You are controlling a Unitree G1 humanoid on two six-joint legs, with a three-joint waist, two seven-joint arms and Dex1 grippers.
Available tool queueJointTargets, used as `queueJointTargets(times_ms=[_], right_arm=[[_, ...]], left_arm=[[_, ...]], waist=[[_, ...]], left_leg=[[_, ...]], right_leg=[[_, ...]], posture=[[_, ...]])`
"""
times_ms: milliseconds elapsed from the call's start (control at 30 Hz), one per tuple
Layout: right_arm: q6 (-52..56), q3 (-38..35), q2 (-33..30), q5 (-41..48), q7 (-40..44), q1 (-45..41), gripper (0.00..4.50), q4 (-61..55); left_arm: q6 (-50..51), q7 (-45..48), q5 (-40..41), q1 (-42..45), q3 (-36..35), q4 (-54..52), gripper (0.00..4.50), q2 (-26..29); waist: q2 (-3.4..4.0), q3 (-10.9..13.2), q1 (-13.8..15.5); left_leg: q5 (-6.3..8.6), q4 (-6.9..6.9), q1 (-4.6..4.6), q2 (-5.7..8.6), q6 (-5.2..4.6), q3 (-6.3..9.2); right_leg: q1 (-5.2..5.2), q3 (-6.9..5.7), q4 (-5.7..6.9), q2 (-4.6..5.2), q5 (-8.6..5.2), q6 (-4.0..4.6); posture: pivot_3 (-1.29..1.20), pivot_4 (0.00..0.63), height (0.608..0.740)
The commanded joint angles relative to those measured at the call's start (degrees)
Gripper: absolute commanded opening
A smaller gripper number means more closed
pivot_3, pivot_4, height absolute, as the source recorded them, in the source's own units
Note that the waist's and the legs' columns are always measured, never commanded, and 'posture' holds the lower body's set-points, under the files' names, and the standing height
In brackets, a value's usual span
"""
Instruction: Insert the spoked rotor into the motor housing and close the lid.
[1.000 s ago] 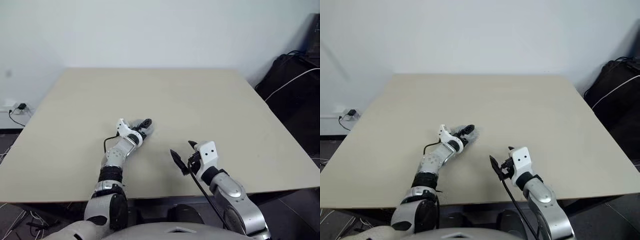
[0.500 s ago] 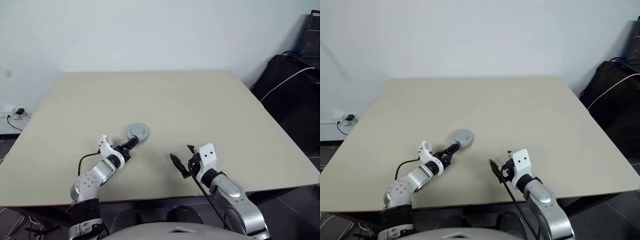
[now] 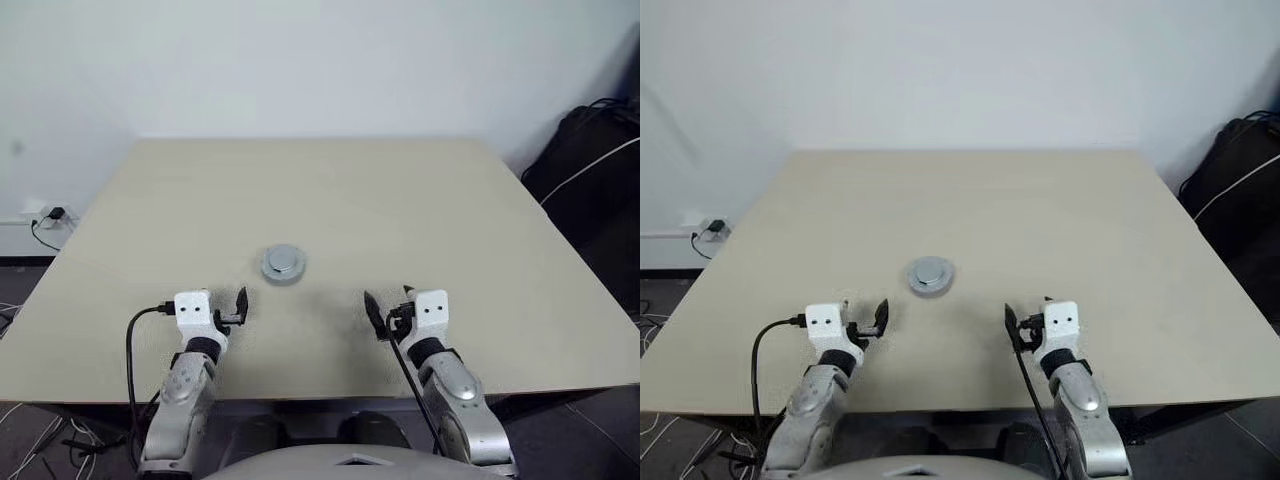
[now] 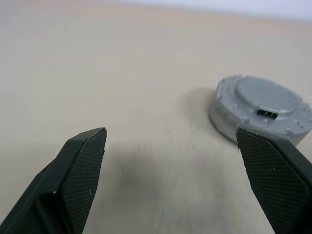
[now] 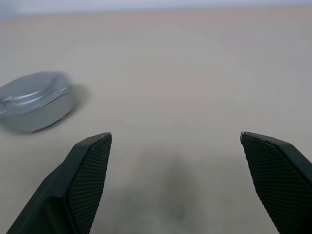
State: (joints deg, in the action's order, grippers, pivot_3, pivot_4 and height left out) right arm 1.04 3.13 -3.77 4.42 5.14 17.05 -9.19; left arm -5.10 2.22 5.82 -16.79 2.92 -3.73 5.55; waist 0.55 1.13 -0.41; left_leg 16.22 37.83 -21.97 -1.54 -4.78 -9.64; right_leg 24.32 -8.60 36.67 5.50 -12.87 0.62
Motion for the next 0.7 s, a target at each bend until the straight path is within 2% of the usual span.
queueJointTargets(times_ms=[33,133,267,433,700], right_arm=[[-6.79,-1.79,1.16,-1.64,-2.63,0.32,4.5,1.42],[-10.82,-2.61,2.52,-2.16,-4.09,1.28,4.5,3.35],[-13.97,-2.77,3.04,-2.53,-4.2,1.53,4.5,5.52],[-15.45,-3.02,3.32,-2.2,-4.12,0.95,4.5,7.39],[-16.11,-2.86,3.35,-2.08,-3.59,0.56,4.5,9.56]], left_arm=[[-8.12,-0.73,-3.45,-0.26,0.48,2.65,4.47,-1.22],[-14.02,-1.91,-5.23,-0.89,0.32,5.65,4.47,-2.81],[-16.88,-0.55,-4.14,-0.74,-0.19,7.84,4.47,-3.88],[-17.4,2.77,-1.07,-0.3,-0.64,8.23,4.47,-4.06],[-17.48,2.92,-1.47,0.75,-1.22,10.04,4.47,-4.71]], waist=[[-0.03,0.02,-0.12],[-0.06,0.04,-0.16],[-0.08,0.07,-0.2],[-0.09,0.09,-0.23],[-0.11,0.09,-0.22]], left_leg=[[-0.05,-0.01,-0.07,0.0,0.08,-0.03],[-0.02,-0.03,-0.11,-0.01,0.04,-0.02],[0.14,0.02,-0.09,-0.02,-0.24,-0.02],[0.16,0.16,-0.07,-0.03,-0.3,0.0],[0.2,0.17,-0.07,-0.03,-0.38,0.0]], right_leg=[[0.09,0.0,0.03,0.0,-0.04,0.0],[0.14,-0.05,0.06,-0.01,-0.16,-0.01],[0.11,-0.07,0.1,-0.01,-0.19,-0.02],[0.06,-0.08,0.14,0.01,-0.15,-0.1],[0.04,-0.1,0.13,-0.02,-0.15,-0.1]], posture=[[0.0,0.0,0.74],[0.0,0.0,0.74],[0.0,0.0,0.74],[0.0,0.0,0.74],[0.0,0.0,0.74]])
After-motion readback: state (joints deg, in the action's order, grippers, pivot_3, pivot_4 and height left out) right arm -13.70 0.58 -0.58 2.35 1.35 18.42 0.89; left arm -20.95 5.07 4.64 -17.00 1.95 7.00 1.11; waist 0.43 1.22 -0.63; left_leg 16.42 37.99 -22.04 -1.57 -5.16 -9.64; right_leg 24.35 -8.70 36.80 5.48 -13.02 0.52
